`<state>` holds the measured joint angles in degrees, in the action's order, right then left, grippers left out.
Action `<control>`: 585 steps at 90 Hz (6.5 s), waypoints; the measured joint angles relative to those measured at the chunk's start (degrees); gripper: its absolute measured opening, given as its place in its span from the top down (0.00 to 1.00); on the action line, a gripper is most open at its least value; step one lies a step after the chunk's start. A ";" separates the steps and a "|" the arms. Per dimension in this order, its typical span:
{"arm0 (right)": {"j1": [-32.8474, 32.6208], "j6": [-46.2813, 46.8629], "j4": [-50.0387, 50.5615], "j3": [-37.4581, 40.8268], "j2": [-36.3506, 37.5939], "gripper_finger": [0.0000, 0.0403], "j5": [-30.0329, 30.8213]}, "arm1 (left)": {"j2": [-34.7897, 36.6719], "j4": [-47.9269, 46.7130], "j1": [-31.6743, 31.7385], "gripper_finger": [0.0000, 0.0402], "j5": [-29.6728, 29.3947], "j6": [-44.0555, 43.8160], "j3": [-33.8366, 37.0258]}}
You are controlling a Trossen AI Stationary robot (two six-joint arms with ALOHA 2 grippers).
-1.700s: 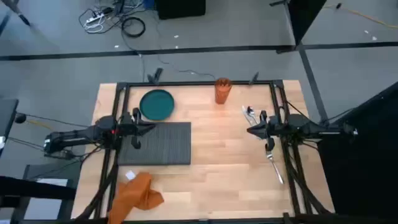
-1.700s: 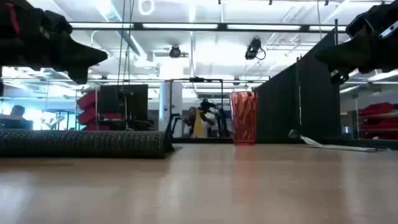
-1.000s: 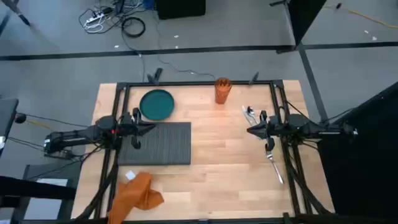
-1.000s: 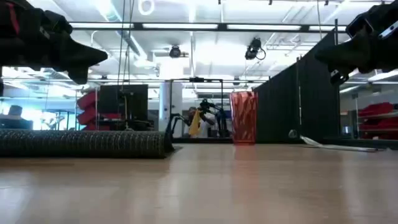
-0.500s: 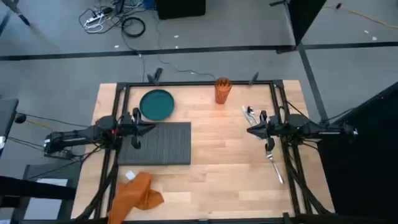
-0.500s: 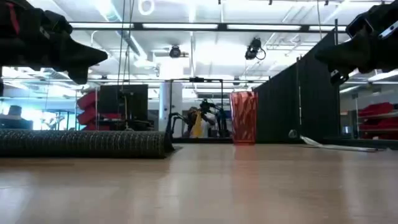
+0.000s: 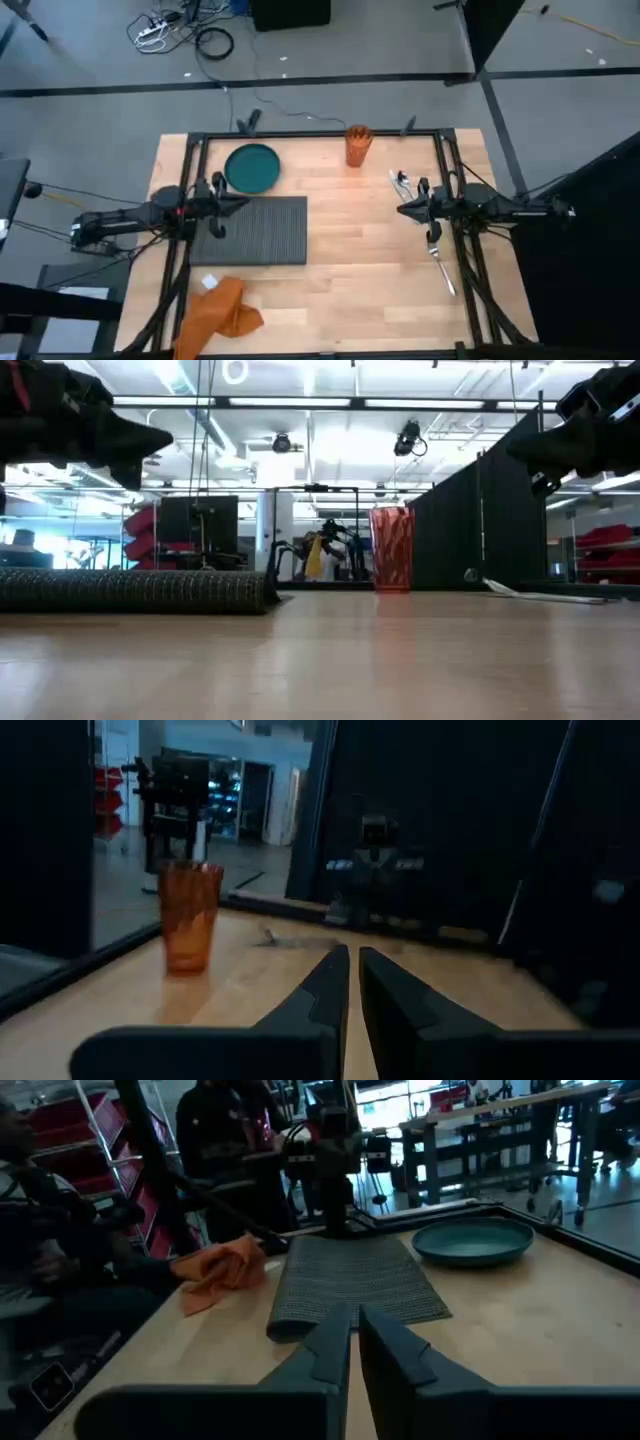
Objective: Set table place
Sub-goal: Prepare the black table placemat
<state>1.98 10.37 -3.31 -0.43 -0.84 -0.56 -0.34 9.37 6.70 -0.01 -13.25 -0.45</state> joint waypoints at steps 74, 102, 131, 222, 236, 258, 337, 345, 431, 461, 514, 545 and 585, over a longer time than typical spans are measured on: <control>0.02 -2.74 -1.30 0.00 0.00 1.00 1.34 | -53.19 -38.53 -3.36 1.00 1.43 -13.61 -29.43; 0.03 6.55 -5.57 0.00 -0.58 1.00 3.68 | -72.57 -25.18 -8.49 1.00 2.30 -14.50 -29.33; 0.07 1.04 -7.80 -1.45 -13.64 1.00 3.12 | -90.43 -0.54 -11.33 1.00 3.90 -14.03 -31.82; -3.11 -7.49 -14.66 -27.50 -88.59 1.00 7.09 | -108.97 -33.44 -20.68 1.00 -6.00 3.87 -69.98; -3.08 -6.16 -16.26 -28.67 -93.35 1.00 10.55 | -108.97 -28.92 -20.63 1.00 -7.83 2.35 -66.57; -5.13 -4.01 -10.19 -28.70 -92.28 1.00 16.78 | -108.47 -28.18 -23.56 1.00 -5.24 -4.54 -62.31; -15.07 1.90 -34.37 -28.75 -98.23 1.00 5.33 | -104.32 -35.93 -30.18 1.00 -12.36 -5.05 -62.96; -15.55 2.09 -38.23 -30.68 -101.95 1.00 5.28 | -104.30 -35.82 -29.71 1.00 -12.87 -5.03 -62.96; -24.06 11.80 -4.03 -36.91 -97.69 1.00 19.65 | -103.72 -32.93 -33.81 1.00 -20.44 -23.25 -54.39; -32.28 19.66 -6.13 -36.78 -97.52 1.00 22.77 | -104.12 -28.23 -23.21 1.00 -24.68 2.97 -54.39; -25.22 7.48 2.29 -36.47 -84.33 1.00 23.74 | -104.38 -35.24 -22.52 1.00 -25.90 6.62 -69.32; -22.86 8.55 -10.22 -35.06 -96.02 1.00 23.76 | -104.34 -8.61 -21.97 1.00 -18.75 5.71 -61.87; -21.36 6.47 -14.14 -35.02 -94.47 1.00 23.30 | -104.32 6.79 -20.13 1.00 -18.27 -1.05 -48.90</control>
<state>-19.39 16.85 -17.46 -35.45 -95.31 22.74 -104.66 16.15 -13.43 -18.28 -14.30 -49.35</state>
